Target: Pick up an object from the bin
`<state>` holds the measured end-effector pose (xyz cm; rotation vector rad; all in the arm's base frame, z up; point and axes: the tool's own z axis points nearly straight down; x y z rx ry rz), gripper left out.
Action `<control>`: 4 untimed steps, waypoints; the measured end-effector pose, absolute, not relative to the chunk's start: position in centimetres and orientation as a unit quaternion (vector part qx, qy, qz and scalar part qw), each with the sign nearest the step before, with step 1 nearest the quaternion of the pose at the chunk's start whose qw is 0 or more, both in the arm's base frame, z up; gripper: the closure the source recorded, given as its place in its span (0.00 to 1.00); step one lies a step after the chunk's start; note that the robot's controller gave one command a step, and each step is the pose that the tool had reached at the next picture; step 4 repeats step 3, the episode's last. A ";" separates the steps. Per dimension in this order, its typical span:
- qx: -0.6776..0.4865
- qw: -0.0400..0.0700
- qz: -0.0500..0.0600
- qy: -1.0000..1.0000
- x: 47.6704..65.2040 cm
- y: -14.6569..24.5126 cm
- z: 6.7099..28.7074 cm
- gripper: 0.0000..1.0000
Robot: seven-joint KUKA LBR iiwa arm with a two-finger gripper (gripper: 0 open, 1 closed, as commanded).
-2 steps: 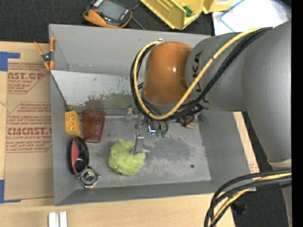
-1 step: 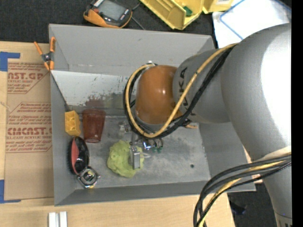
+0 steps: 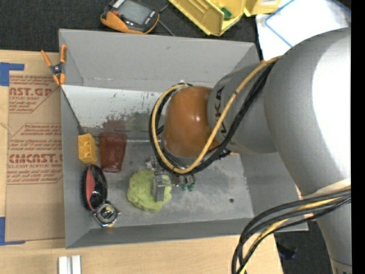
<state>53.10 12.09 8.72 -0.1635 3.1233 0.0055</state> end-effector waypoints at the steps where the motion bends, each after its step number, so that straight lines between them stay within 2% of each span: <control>1: -0.052 0.007 0.002 0.999 53.1 12.1 8.7 1.00; 2: -0.051 0.009 0.002 0.999 52.9 10.2 19.3 1.00; 3: -0.048 0.006 0.002 0.999 54.1 12.4 19.5 1.00; 4: -0.048 0.006 0.002 0.999 54.1 12.4 19.5 1.00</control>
Offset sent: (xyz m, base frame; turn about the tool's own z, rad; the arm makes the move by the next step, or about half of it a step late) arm -0.0032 -0.0192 0.1023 0.0019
